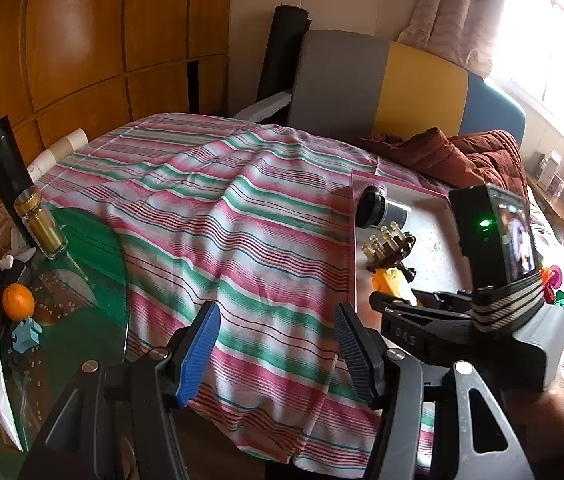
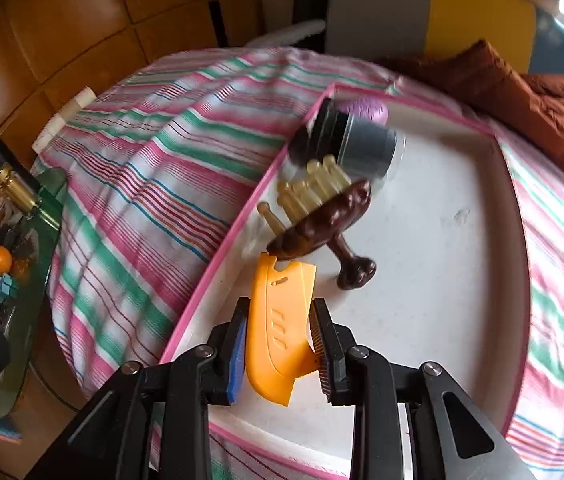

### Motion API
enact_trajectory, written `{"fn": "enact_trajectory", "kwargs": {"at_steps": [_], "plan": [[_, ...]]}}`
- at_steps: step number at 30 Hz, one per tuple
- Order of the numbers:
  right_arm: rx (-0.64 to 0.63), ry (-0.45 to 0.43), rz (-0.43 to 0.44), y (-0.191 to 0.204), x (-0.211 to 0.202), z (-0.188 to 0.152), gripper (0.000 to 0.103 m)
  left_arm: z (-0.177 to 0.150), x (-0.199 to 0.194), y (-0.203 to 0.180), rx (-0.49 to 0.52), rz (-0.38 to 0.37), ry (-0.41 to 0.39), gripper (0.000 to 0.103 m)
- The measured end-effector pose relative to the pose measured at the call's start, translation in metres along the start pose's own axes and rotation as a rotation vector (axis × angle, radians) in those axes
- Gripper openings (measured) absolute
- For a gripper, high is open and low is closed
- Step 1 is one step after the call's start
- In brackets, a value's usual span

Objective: Organize rigid objects
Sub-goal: 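Carry the held yellow cutter over the tray with the right tool, then lower the cutter into the tray beside the brush and open the right tool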

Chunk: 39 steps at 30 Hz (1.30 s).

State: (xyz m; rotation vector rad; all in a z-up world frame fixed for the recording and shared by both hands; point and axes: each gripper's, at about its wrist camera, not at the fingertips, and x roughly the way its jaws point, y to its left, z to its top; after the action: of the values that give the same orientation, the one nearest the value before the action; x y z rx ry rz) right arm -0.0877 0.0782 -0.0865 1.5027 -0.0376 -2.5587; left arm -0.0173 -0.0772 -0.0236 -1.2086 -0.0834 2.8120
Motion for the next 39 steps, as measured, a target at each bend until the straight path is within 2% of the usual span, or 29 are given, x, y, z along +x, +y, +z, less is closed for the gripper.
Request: {"fn": "enact_trajectory", "kwargs": {"at_steps": [18,23,32,39], "plan": [[-0.027,-0.008,0.03,0.009,-0.001,-0.004,0.031,-0.001,0.002,0.002,-0.003,0.013,0.007,0.06],[-0.025,-0.049,0.038,0.007,-0.015,-0.002,0.04,-0.001,0.001,0.002,-0.004,0.01,0.005,0.06],[-0.022,-0.139,0.033,0.001,-0.049,0.0,0.047,-0.001,-0.008,-0.006,0.014,0.007,-0.007,0.06],[0.016,-0.2,0.017,-0.022,-0.077,-0.005,0.047,0.0,-0.009,-0.016,0.036,-0.002,-0.007,0.06]]}}
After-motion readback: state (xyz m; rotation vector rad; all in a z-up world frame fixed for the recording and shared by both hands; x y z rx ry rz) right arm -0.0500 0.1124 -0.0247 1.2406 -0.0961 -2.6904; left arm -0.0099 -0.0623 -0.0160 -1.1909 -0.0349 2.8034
